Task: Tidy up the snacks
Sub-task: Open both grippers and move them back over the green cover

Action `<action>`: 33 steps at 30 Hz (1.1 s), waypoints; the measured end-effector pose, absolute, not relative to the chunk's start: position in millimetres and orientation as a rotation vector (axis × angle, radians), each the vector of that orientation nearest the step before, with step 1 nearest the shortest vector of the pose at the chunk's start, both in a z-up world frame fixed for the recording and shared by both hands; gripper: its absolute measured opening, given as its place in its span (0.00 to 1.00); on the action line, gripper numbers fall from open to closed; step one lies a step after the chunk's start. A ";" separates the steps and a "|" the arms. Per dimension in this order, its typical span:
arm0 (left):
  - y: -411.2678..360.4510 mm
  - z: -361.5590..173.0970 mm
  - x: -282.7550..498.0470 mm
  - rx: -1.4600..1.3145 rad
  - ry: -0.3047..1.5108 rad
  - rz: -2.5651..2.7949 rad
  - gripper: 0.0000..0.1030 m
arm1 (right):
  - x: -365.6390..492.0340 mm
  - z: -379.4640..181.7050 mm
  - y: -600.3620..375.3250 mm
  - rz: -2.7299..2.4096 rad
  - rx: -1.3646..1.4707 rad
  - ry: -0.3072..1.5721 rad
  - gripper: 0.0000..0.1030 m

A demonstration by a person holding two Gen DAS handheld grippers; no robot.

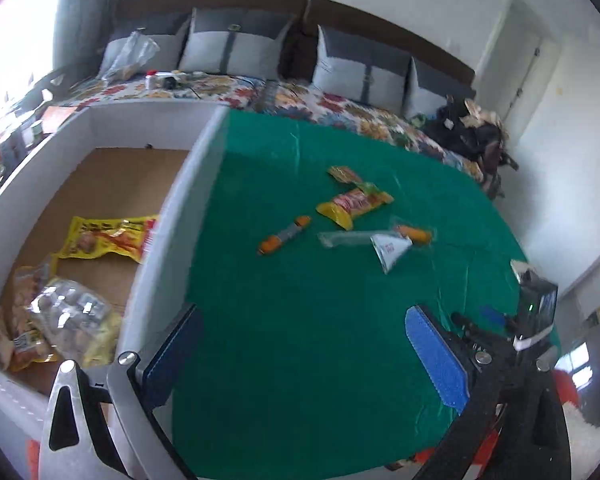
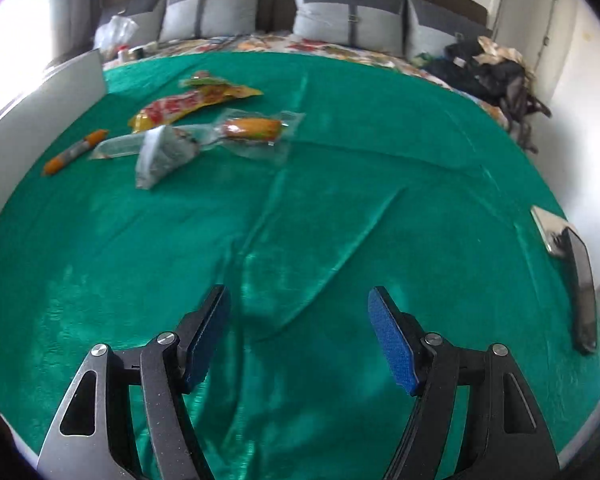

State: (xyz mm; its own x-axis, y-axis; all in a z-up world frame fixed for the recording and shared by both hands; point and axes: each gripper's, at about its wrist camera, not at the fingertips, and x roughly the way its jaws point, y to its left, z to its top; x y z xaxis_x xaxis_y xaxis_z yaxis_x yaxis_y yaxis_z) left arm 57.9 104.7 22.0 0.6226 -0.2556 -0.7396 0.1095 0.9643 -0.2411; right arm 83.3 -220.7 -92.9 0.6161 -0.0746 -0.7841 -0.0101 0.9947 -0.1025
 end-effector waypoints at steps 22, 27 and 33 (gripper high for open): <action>17.7 -106.0 152.3 0.033 0.959 -0.092 1.00 | 110.9 -100.3 -223.3 -0.014 -0.034 0.900 0.80; 18.0 -105.4 152.8 0.032 0.959 -0.092 1.00 | 112.1 -100.9 -223.7 -0.012 -0.028 0.906 0.83; 18.2 -105.3 152.5 0.032 0.959 -0.093 1.00 | 112.7 -102.0 -223.3 -0.005 -0.029 0.912 0.87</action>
State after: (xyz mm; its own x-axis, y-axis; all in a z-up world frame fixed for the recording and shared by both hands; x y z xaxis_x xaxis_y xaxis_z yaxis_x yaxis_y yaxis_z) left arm 152.5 18.2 -105.3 0.5708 -0.0650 -0.8185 0.0930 0.9956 -0.0142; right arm 112.7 -223.3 -102.0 0.6120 -0.0165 -0.7907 -0.0085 0.9996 -0.0274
